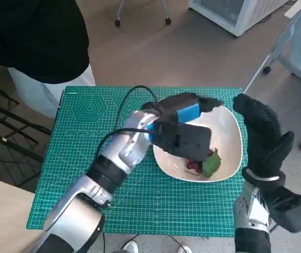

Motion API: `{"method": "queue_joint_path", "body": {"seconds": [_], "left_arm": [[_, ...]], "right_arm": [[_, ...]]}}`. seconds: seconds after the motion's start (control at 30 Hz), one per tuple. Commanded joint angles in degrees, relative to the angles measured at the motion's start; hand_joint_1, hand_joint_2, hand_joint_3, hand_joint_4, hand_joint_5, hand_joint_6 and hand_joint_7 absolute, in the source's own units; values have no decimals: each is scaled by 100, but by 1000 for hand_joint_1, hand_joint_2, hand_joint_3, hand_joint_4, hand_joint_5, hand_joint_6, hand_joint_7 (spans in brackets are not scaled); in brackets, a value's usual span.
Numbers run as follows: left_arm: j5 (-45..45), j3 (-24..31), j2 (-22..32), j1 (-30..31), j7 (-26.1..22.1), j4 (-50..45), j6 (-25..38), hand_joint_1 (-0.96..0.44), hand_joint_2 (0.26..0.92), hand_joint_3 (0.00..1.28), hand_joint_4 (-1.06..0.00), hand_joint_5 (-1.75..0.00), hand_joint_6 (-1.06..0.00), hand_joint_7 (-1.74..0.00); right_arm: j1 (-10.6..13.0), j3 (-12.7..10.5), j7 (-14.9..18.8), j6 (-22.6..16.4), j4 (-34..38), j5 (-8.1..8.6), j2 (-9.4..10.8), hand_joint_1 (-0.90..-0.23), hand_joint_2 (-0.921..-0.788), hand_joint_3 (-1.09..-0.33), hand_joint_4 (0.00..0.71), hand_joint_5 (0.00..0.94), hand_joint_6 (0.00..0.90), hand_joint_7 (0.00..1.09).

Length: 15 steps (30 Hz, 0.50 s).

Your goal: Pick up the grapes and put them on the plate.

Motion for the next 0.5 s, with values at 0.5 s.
{"method": "queue_joint_path", "body": {"seconds": [0.5], "left_arm": [[-3574, 2695, 110, 1566, -583, -215, -1516, -607, 921, 246, -138, -26, -238, -42]], "right_arm": [[158, 89, -169, 149, -167, -69, 71, -703, -921, -651, 368, 1, 199, 274]]}}
